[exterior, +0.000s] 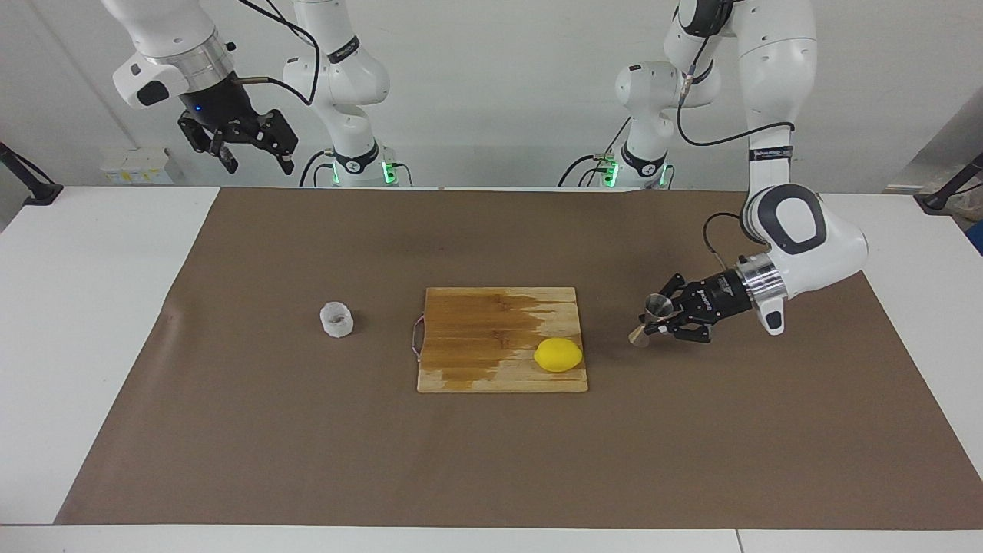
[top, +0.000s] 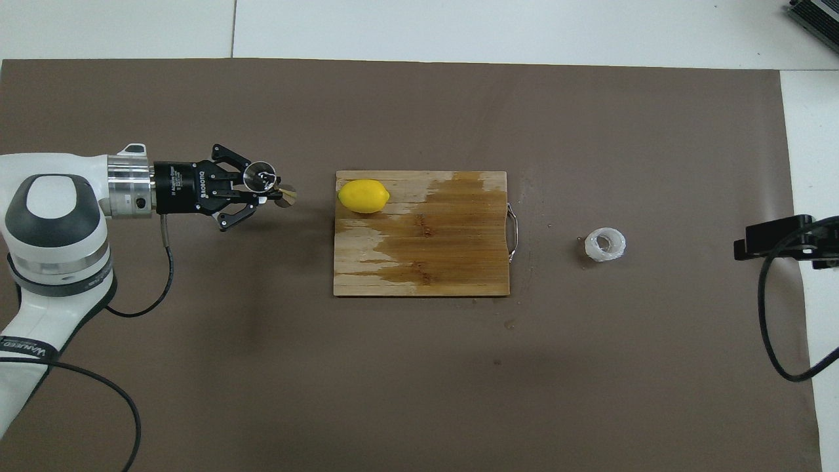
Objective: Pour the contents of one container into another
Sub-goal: 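Lift the metal cup with the left gripper and carry it over the board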
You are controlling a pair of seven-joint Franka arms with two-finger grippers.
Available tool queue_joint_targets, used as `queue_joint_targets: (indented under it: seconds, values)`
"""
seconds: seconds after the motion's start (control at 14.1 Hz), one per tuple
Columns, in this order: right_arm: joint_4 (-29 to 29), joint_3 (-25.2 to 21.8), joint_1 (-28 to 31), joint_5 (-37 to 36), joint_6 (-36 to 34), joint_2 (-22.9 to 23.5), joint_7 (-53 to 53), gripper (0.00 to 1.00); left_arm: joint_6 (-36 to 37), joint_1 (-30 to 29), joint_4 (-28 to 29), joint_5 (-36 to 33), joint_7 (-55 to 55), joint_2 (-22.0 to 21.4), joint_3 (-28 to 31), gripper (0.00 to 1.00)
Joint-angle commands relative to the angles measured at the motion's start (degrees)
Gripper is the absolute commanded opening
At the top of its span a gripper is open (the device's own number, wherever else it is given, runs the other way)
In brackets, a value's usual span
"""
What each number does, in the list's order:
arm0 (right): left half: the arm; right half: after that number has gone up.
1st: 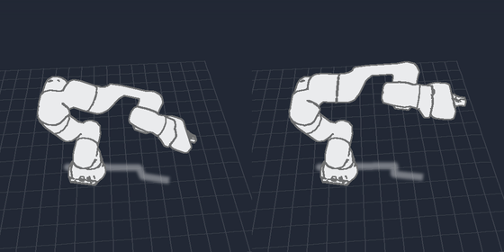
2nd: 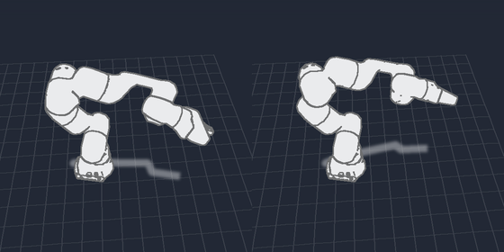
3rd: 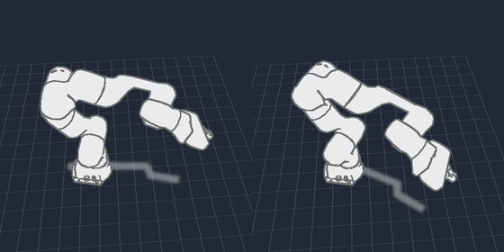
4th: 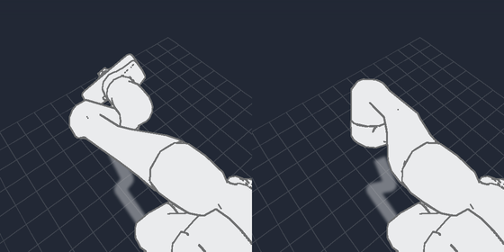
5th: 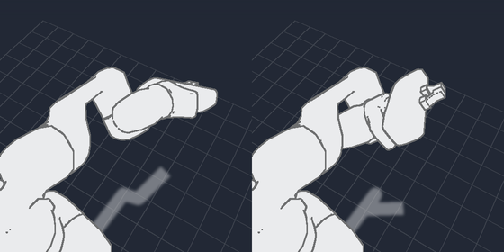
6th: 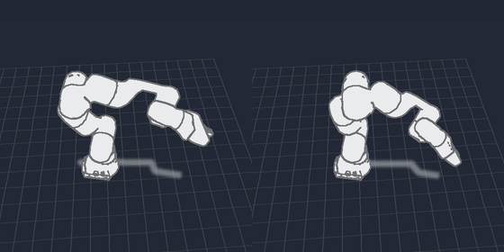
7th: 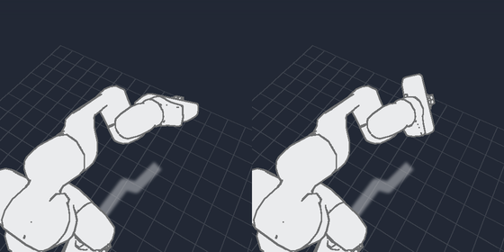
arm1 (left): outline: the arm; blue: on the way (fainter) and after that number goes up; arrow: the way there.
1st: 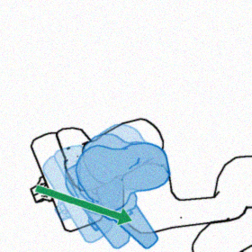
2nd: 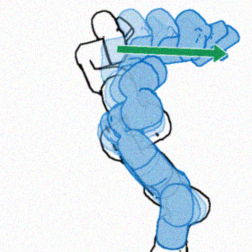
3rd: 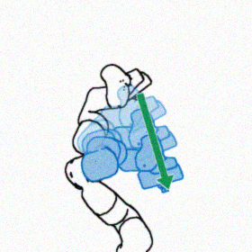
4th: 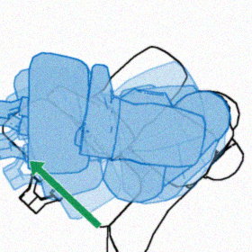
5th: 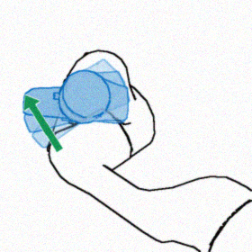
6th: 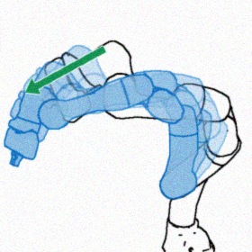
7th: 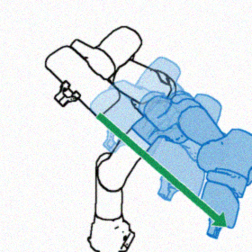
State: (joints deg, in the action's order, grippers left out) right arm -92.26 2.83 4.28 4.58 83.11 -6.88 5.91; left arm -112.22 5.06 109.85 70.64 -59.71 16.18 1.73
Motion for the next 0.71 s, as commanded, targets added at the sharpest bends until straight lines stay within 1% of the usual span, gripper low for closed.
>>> queue_joint_targets:
  seconds: [0.0,0.07,0.14,0.21,0.28,0.36,0.43,0.57,0.64]
  values:
    - [-0.02,0.51,0.99,0.87,-0.93,-0.50,0.60,1.00,-2.91,5.56,2.04,3.53,-3.03,-2.99,0.91,0.00]
    - [-0.02,0.51,1.08,0.96,-0.93,-0.50,0.60,1.00,-3.18,7.58,2.12,3.98,-3.82,-3.08,0.91,0.00]
    - [-0.02,0.59,1.08,0.87,-0.93,-0.50,0.60,1.00,-5.36,10.38,2.21,4.33,-4.00,-3.08,0.91,0.00]
    - [-0.02,0.59,1.08,0.87,-0.93,-0.50,0.60,1.00,-9.73,13.02,2.65,5.64,-4.18,-3.00,0.91,0.00]
    - [-0.02,0.51,0.99,0.87,-0.93,-0.50,0.60,1.00,-14.73,16.27,3.43,8.61,-4.70,-2.73,0.91,0.00]
    - [-0.02,0.51,1.08,0.96,-0.93,-0.50,0.60,1.00,-19.48,18.04,3.53,11.25,-5.23,-2.30,0.91,0.00]
    - [-0.02,0.51,1.08,0.96,-0.93,-0.50,0.60,1.00,-21.71,19.54,3.36,12.24,-6.19,-2.03,0.91,0.00]
    - [-0.02,0.51,1.08,0.96,-0.93,-0.50,0.60,1.00,-23.30,21.56,3.35,12.77,-7.17,-1.94,0.91,0.00]
    - [-0.02,0.51,0.99,0.87,-0.93,-0.50,0.60,1.00,-25.66,23.05,3.44,14.16,-7.08,-1.77,0.91,0.00]
